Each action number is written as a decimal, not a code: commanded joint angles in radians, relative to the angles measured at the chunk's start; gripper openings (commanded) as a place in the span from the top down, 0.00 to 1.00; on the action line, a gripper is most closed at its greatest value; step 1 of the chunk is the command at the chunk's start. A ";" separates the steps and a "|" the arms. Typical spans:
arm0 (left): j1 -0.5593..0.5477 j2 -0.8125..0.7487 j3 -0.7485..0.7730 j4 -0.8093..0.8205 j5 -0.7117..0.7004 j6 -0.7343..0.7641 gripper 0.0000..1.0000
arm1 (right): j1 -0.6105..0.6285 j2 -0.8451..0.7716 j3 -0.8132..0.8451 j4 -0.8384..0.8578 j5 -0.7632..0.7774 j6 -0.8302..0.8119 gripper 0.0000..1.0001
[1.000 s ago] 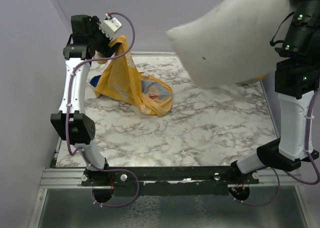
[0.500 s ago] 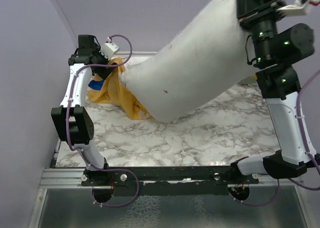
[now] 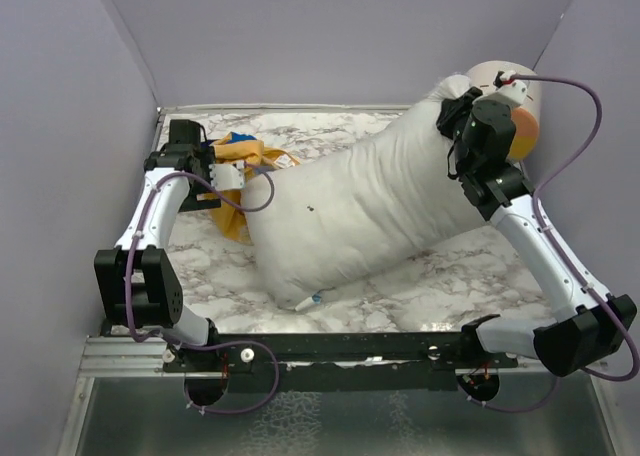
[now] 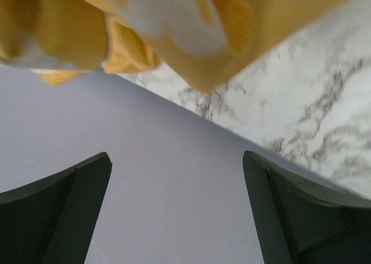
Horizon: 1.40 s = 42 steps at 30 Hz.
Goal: Remove the pillowcase from the pillow
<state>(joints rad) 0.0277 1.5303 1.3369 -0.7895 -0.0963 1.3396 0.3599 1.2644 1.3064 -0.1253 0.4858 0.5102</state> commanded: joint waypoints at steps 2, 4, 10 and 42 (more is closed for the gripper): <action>-0.001 -0.073 -0.007 -0.100 -0.171 0.374 0.01 | 0.011 -0.051 -0.094 0.122 0.092 -0.075 0.99; 0.000 -0.072 0.040 -0.157 -0.164 0.375 0.01 | 0.011 -0.081 -0.154 0.139 0.143 -0.089 0.99; 0.048 0.106 0.455 -0.389 0.178 -0.045 0.01 | 0.010 -0.155 -0.345 0.223 0.219 -0.117 0.99; 0.259 -0.187 -0.560 1.000 0.598 -1.334 0.01 | -0.400 -0.365 -0.770 0.216 -0.258 -0.182 0.01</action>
<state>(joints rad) 0.2836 1.4075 0.9203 -0.0483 0.4599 0.1200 -0.0429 0.8970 0.6170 0.0074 0.4088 0.3393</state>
